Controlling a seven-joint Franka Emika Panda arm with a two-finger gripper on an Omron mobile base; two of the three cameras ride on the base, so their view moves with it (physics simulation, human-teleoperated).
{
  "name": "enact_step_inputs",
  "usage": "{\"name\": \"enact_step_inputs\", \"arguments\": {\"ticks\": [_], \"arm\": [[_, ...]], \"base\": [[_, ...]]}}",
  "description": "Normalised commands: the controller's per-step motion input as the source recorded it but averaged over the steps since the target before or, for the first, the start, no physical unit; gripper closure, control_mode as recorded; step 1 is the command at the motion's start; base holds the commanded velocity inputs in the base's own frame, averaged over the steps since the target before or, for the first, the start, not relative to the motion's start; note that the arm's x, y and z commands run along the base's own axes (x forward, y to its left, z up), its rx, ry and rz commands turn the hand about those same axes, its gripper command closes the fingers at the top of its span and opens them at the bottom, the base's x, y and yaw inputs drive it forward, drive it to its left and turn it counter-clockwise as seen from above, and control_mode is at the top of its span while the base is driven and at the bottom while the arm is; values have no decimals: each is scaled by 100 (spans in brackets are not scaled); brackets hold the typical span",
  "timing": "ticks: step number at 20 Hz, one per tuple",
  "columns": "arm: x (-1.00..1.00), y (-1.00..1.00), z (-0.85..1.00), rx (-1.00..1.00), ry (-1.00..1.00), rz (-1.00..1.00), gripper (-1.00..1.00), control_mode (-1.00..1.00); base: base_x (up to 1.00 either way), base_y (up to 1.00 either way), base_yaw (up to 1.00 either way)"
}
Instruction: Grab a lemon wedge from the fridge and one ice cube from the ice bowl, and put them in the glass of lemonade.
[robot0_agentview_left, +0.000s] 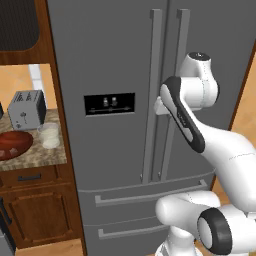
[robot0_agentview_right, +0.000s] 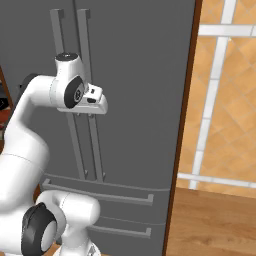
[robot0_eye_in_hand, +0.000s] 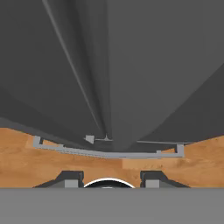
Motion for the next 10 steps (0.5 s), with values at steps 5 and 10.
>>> {"name": "enact_step_inputs", "arguments": {"ticks": [5, 10], "arm": [[-25, -3, 0, 0, 0, -3, -100, -100], [-13, 32, 0, 0, -5, 1, -100, -100]], "base": [[0, 0, 0], [0, 0, 0]]}}
